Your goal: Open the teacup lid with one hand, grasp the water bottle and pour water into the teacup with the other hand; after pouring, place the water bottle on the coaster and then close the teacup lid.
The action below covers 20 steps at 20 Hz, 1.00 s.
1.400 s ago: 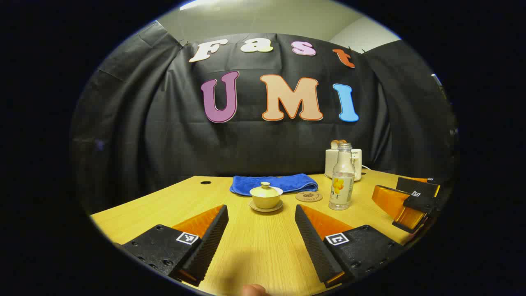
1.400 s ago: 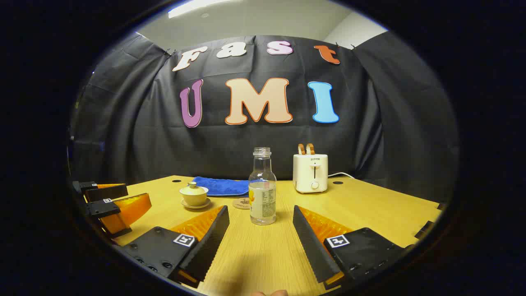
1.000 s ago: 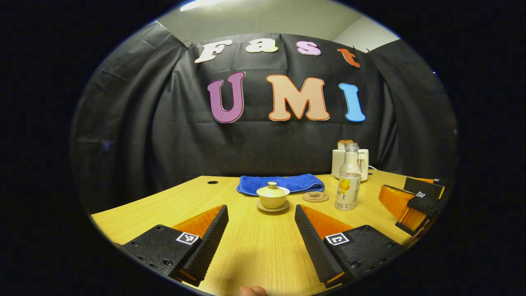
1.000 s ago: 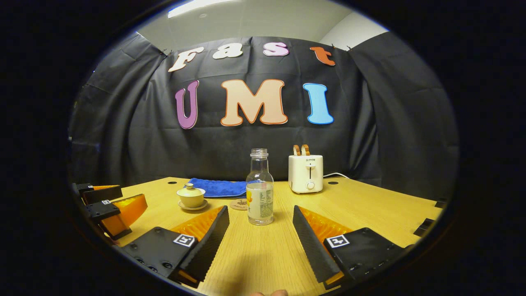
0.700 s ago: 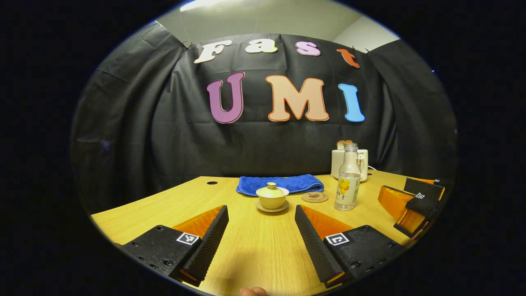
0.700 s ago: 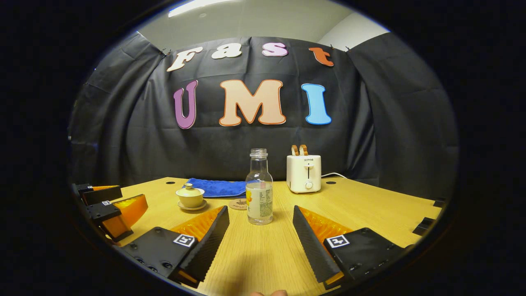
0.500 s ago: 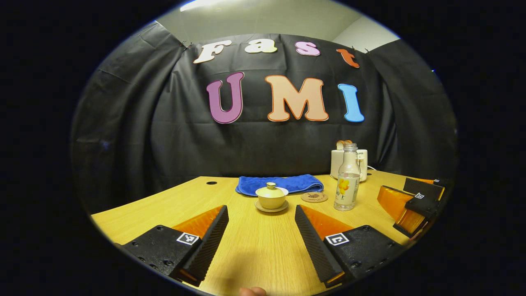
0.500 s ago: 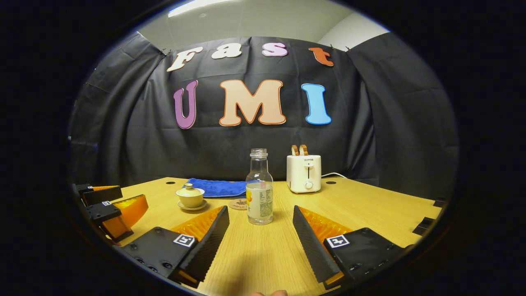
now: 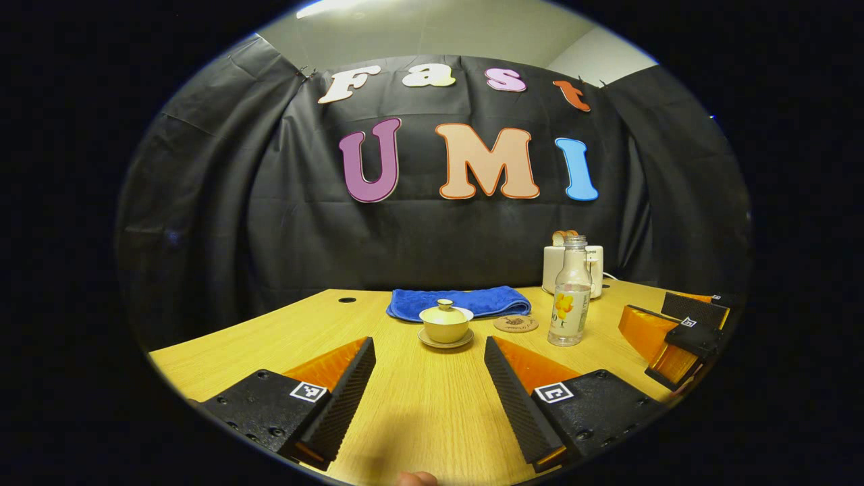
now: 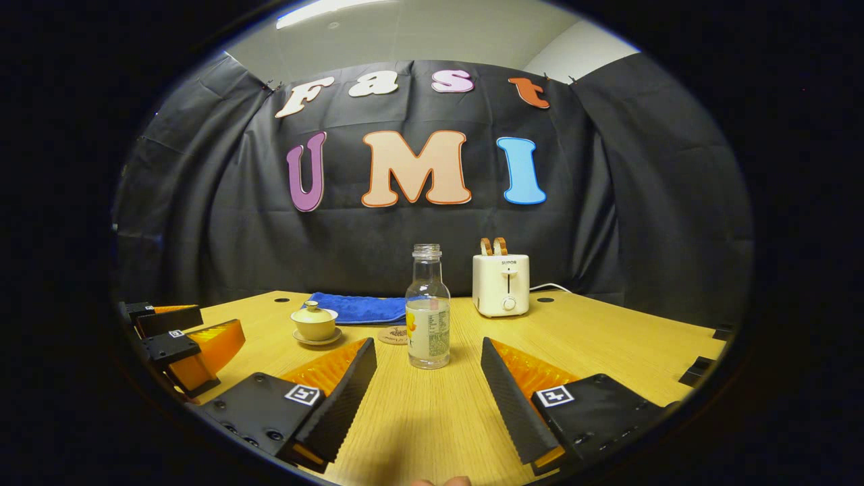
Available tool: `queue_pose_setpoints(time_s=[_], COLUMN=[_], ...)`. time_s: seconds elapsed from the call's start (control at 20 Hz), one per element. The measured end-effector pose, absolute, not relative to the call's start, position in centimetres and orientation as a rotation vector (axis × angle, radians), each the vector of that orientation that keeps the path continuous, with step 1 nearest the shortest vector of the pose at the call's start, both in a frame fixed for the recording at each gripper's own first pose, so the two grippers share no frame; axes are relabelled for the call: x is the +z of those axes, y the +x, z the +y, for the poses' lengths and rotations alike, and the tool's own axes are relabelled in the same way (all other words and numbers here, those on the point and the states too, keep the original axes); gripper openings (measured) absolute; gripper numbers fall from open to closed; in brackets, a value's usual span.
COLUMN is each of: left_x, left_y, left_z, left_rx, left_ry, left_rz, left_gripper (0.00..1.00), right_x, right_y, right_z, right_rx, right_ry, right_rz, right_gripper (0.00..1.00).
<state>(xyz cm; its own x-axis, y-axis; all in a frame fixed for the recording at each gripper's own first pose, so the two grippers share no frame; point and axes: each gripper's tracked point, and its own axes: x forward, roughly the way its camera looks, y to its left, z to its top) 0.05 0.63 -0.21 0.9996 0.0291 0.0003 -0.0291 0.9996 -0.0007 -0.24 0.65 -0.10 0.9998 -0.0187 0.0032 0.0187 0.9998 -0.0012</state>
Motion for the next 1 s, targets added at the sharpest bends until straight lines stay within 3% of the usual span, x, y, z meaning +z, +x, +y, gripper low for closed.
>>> queue_pose_setpoints(time_s=[0.4, 1.0], left_x=[-0.4, -2.1], left_y=[1.7, 12.0], left_z=[0.5, -0.6], left_rx=[0.035, 0.008], left_ry=[-0.002, 0.038], left_rz=[0.003, 0.108], left_gripper=[0.95, 0.95], right_x=[-0.2, -0.1], right_y=[0.1, 2.5], right_z=[0.3, -3.9], right_rx=[0.004, -0.05], right_ry=[-0.003, -0.004], right_rz=[0.0, 0.0], right_gripper=[0.96, 0.99])
